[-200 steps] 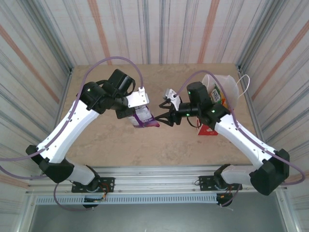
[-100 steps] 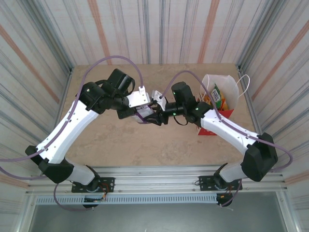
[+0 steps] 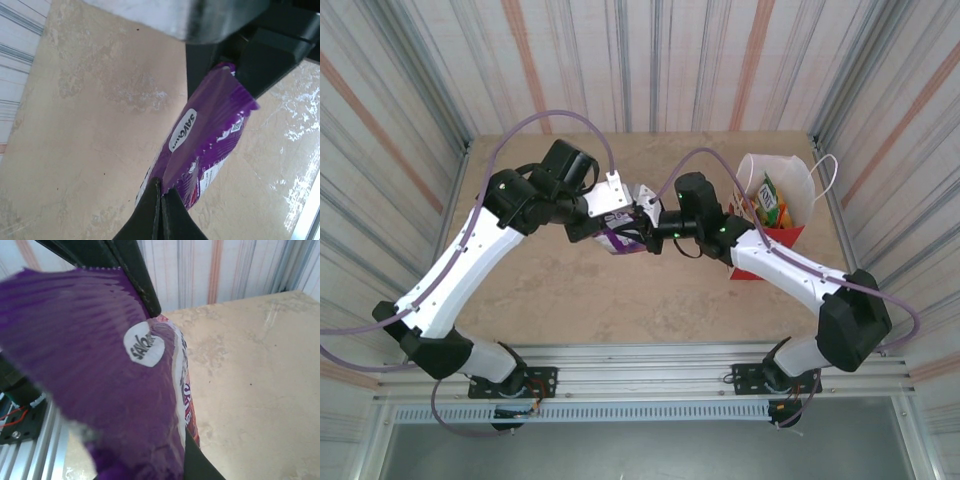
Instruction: Place the snacks into the paper bag
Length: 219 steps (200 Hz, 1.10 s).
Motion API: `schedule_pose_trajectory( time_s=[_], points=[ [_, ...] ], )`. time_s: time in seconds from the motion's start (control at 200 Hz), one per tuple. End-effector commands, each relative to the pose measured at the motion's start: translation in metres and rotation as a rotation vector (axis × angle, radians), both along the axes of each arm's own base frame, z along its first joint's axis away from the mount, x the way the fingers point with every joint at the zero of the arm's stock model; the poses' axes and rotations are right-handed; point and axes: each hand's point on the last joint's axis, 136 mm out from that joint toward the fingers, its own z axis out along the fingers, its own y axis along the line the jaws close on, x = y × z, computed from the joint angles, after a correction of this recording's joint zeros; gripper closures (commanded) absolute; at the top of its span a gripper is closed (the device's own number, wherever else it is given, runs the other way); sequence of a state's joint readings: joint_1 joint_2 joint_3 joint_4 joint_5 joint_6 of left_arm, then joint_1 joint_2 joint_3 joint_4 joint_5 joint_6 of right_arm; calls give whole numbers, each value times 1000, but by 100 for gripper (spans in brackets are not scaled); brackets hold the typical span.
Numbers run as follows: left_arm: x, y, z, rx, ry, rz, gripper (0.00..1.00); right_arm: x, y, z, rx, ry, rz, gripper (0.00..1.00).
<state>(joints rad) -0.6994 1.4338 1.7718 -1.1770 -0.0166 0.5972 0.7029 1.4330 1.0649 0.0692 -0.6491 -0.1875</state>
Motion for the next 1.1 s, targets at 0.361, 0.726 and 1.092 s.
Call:
schedule_pose_trajectory(
  time_s=[0.361, 0.726, 1.092],
  points=[
    [32, 27, 2, -303, 11, 441, 13, 41, -90, 96, 159, -86, -455, 89],
    [33, -6, -52, -485, 228, 530, 11, 79, -256, 223, 441, -218, -1083, 88],
    [37, -17, -62, -500, 276, 526, 11, 85, -332, 167, 434, -78, -1364, 87]
  ],
)
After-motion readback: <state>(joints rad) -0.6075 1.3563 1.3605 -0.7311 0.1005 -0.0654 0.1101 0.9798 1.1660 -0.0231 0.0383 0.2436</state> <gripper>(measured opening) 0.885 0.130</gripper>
